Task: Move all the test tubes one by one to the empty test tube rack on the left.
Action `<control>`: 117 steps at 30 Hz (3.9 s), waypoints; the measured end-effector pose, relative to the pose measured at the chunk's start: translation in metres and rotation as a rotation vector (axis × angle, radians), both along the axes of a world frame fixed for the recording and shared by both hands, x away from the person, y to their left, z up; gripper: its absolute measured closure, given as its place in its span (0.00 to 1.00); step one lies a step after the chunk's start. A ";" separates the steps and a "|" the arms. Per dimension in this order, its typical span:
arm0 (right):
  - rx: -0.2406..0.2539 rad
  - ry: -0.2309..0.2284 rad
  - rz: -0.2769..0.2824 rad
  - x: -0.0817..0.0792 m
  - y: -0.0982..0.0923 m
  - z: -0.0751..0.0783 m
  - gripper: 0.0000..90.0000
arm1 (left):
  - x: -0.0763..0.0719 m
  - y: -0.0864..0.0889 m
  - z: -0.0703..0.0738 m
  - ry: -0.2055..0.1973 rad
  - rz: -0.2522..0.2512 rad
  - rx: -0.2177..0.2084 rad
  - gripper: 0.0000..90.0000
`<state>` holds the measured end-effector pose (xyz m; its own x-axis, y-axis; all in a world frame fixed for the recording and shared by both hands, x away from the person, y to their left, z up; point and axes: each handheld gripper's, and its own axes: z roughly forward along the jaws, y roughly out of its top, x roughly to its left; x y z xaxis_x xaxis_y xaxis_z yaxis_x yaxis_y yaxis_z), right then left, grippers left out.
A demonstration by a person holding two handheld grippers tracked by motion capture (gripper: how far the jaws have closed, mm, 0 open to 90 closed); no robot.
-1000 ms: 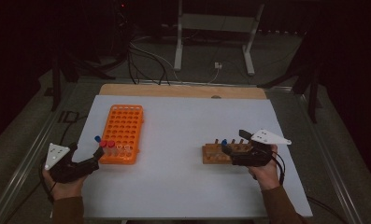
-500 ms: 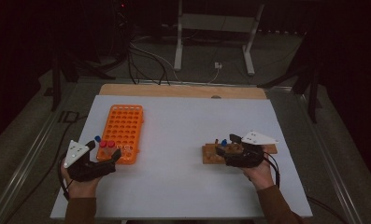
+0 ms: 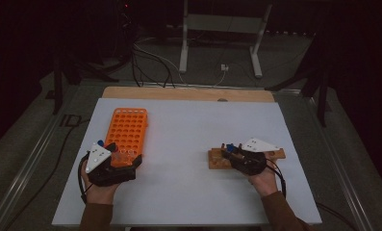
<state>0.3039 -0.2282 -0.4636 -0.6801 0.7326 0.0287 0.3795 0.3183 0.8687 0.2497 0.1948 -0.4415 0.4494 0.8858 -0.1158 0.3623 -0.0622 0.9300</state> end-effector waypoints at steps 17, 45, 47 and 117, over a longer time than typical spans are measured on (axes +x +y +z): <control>-0.004 -0.011 -0.002 0.000 0.001 0.000 0.85 | 0.005 -0.026 -0.006 0.007 -0.072 0.029 0.01; 0.077 -0.136 -0.011 -0.024 -0.004 0.059 0.85 | 0.013 -0.094 0.003 -0.040 -0.255 0.087 0.01; 0.072 -0.127 0.010 -0.025 -0.001 0.060 0.85 | 0.014 -0.102 0.003 -0.039 -0.274 0.086 0.02; 0.104 -0.056 -0.014 -0.014 -0.004 0.039 0.00 | 0.018 -0.098 0.004 -0.040 -0.357 0.082 0.86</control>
